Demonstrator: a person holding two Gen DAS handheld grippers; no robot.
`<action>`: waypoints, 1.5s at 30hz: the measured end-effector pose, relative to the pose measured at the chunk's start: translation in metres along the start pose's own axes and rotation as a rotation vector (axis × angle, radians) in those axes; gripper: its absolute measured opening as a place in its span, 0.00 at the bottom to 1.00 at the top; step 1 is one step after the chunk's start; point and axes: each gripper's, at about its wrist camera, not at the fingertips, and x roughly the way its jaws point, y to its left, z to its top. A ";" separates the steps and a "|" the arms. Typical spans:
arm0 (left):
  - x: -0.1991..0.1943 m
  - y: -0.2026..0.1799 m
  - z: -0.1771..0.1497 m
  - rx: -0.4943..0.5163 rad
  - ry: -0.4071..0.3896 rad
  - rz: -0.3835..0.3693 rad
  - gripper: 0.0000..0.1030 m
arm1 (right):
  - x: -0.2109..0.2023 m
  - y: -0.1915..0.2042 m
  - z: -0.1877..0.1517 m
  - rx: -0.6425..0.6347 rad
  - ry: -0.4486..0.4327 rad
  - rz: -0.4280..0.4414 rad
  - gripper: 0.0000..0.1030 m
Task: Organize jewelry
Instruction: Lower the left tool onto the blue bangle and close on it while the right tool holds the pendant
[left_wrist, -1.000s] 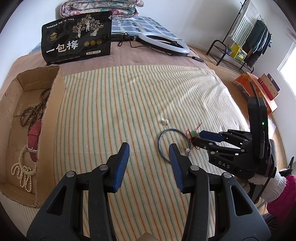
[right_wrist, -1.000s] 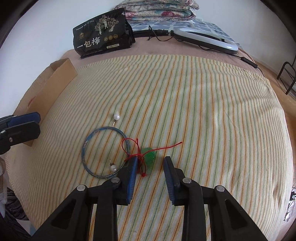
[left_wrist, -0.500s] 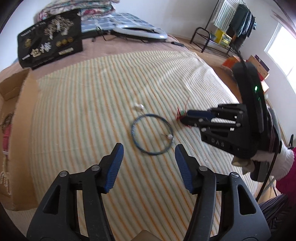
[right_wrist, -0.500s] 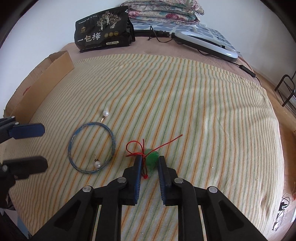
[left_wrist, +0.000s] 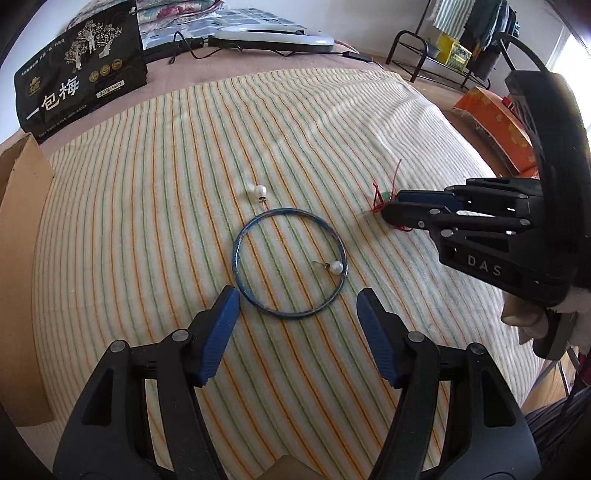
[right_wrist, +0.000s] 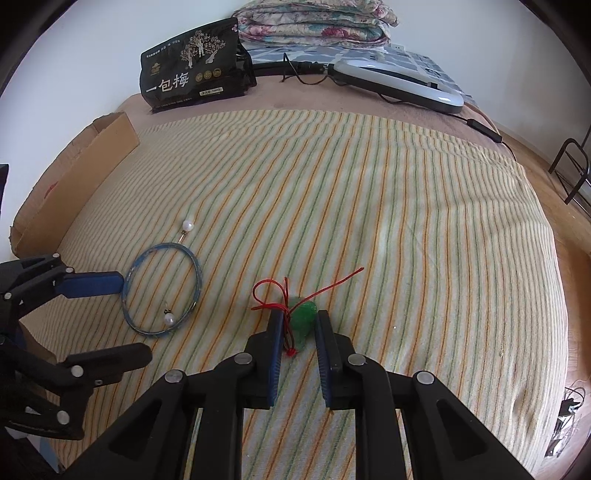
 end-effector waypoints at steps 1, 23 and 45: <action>0.001 -0.001 0.001 0.000 -0.001 -0.001 0.69 | 0.000 0.000 0.000 0.000 0.000 0.002 0.13; 0.022 -0.011 0.016 0.032 -0.003 0.155 0.84 | 0.000 -0.006 0.000 0.022 -0.007 0.032 0.13; 0.014 -0.022 0.011 0.099 -0.026 0.112 0.70 | 0.000 0.000 0.001 0.013 -0.002 0.008 0.14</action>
